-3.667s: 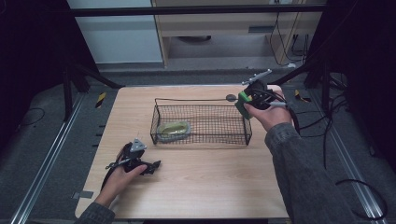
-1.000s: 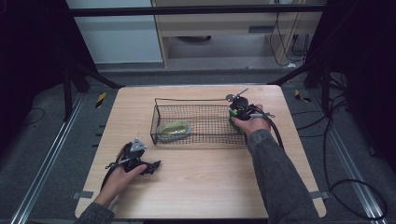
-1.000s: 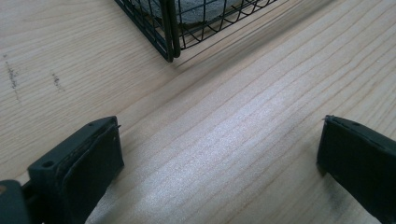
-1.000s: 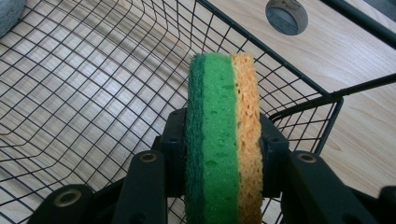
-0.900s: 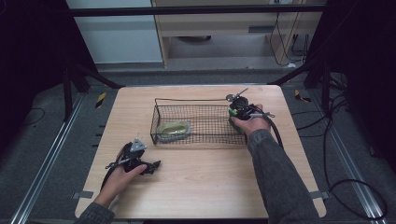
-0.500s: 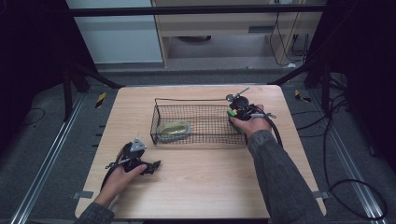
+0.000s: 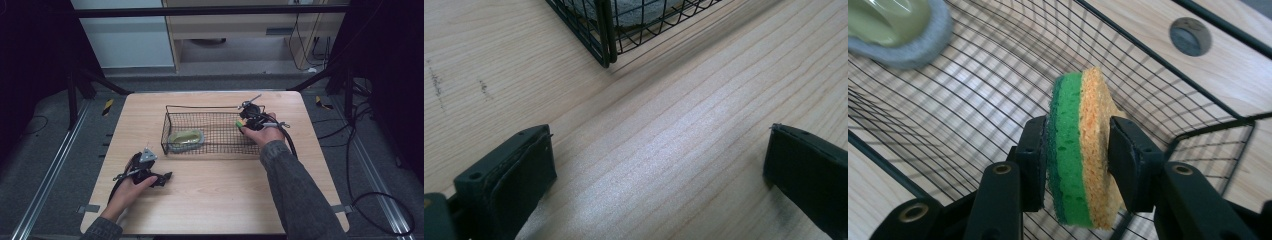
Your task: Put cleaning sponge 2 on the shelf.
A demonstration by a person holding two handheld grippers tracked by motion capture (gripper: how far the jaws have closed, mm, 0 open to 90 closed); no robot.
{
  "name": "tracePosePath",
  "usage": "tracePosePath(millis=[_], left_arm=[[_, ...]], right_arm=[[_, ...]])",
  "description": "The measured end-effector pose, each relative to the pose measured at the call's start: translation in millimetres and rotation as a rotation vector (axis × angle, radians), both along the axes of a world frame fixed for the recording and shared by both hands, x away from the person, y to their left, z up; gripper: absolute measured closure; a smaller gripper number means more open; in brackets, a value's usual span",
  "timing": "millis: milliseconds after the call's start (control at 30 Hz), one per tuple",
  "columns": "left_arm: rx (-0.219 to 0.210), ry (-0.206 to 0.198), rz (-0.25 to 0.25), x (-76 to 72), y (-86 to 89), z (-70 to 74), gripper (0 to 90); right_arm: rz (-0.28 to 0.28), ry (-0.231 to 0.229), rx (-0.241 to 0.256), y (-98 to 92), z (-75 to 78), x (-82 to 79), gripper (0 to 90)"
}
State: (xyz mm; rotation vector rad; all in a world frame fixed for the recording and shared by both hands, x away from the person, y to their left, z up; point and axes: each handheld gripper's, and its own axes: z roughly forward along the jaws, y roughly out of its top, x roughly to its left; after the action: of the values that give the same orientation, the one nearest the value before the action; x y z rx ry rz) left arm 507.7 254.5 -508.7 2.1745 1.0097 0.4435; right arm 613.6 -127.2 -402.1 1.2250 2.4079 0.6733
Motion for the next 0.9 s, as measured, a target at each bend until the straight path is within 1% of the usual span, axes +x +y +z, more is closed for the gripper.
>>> tracePosePath(millis=[133,200,333,533,700,800,833,867,900], left_arm=[[0.000,0.000,-0.001,0.1,0.0,0.0,0.0],[0.001,0.000,0.000,0.0,0.0,0.0,0.0],[0.001,0.000,0.000,0.1,0.0,0.1,0.0],[0.001,0.000,-0.001,0.5,-0.2,0.1,0.0],[0.007,-0.001,-0.005,1.1,0.0,0.3,0.0],[0.005,-0.002,-0.004,1.1,-0.1,0.2,0.0],[0.007,-0.001,-0.005,1.1,0.1,0.3,0.0],[0.008,-0.001,-0.005,1.1,0.1,0.3,0.0],[0.007,-0.001,-0.005,1.1,0.1,0.3,0.0]], right_arm=[[0.019,0.012,0.003,11.3,-3.6,1.5,59.4],[0.026,0.017,0.007,13.7,-4.2,1.7,58.8],[0.036,0.028,0.001,17.7,-6.5,2.8,57.1],[0.024,0.049,0.016,20.1,-6.2,1.6,49.2],[0.025,0.034,0.032,18.3,-3.0,-0.8,45.3],[0.023,0.025,0.045,14.3,0.3,-5.1,43.1],[0.022,0.022,0.052,12.7,1.3,-6.7,42.2],[0.019,0.016,0.071,9.4,3.0,-9.7,39.9],[0.019,0.016,0.071,9.4,3.0,-9.7,39.9]])
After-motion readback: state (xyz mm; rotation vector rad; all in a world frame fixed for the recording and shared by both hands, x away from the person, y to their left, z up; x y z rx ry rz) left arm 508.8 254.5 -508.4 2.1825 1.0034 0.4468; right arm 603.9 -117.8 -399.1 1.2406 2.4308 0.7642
